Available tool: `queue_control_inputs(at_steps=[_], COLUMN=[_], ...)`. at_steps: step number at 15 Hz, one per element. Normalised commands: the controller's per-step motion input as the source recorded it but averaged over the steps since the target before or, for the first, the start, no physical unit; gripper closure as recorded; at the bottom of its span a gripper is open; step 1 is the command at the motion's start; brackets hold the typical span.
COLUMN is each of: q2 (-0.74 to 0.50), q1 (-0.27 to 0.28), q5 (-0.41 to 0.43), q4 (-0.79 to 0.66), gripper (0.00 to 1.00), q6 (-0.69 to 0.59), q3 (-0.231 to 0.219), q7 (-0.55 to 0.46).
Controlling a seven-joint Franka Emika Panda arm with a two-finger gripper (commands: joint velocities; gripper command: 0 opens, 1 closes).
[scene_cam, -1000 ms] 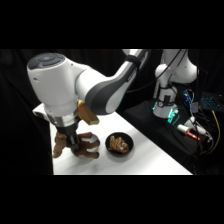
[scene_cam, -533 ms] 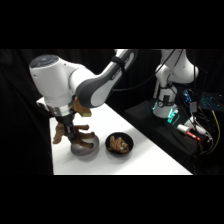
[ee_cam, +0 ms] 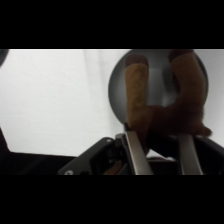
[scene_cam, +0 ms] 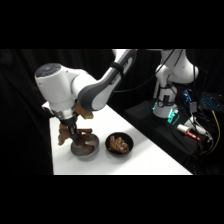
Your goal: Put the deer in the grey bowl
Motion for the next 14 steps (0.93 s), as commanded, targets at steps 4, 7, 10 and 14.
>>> queue_control_inputs(at_steps=[4, 7, 10, 14], q2=[-0.11, -0.22, -0.38, -0.48], q1=[-0.037, -0.03, -0.03, -0.031], q5=[0.008, 0.016, 0.025, 0.035], q4=[-0.1, -0.13, -0.19, -0.27], gripper=[0.21, 0.0, 0.0, 0.0], q6=[-0.01, -0.09, -0.17, -0.2], q3=[0.038, 0.055, 0.089, 0.111], q7=[0.01, -0.04, -0.14, -0.18])
